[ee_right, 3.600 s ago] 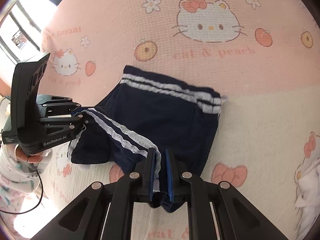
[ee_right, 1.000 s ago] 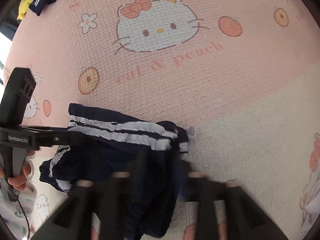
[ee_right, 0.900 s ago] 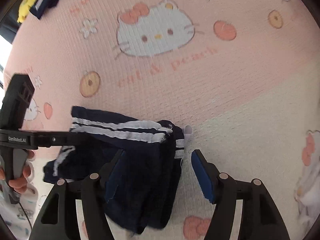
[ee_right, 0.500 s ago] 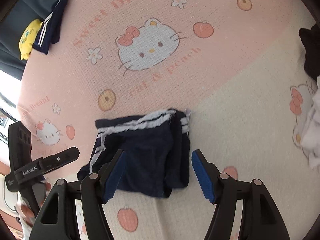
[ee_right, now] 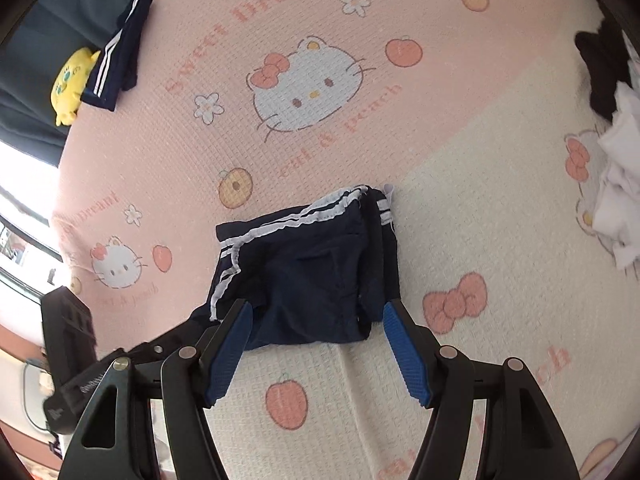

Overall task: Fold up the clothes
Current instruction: 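Release the folded pants with both grippers and lift away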

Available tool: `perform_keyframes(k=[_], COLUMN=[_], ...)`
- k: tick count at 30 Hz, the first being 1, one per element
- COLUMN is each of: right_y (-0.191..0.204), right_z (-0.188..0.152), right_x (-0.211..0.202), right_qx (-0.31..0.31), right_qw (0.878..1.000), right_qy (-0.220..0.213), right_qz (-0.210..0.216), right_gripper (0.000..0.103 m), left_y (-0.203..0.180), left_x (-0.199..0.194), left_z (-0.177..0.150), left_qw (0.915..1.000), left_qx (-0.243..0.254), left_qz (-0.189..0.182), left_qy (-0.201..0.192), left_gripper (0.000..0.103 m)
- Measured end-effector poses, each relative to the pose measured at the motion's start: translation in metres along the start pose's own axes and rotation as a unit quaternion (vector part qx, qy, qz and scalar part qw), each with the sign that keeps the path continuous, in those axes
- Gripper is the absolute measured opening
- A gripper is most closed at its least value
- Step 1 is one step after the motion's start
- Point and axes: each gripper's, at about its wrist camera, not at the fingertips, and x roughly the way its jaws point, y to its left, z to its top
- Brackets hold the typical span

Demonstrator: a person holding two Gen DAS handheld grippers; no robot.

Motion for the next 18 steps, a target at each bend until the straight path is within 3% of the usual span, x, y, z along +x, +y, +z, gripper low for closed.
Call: perform_keyframes(k=[8,12,18], right_y=[-0.007,-0.014,-0.028], right_z=[-0.009,-0.017,-0.032], right_x=[-0.015,-0.012,-0.002], right_qx=[0.016,0.042,0.09], right_qw=[1.0,0.999,0.995], right_qy=[-0.004,0.002,0.017], right_qz=[0.003,0.012,0.04], right_gripper=[0.068,0.074,0.074], left_y=[0.014,0.028,0.047], left_x=[0.003,0.012,0.03], left_z=[-0.017,-0.024,-0.047], left_qw=[0.9984,0.9957,0.9919], left_qx=[-0.055,-0.088,-0.121], left_qz=[-0.013,-0.027,-0.036], left_qy=[-0.004,0.008,0.013], left_gripper=[0.08,0.08,0.08])
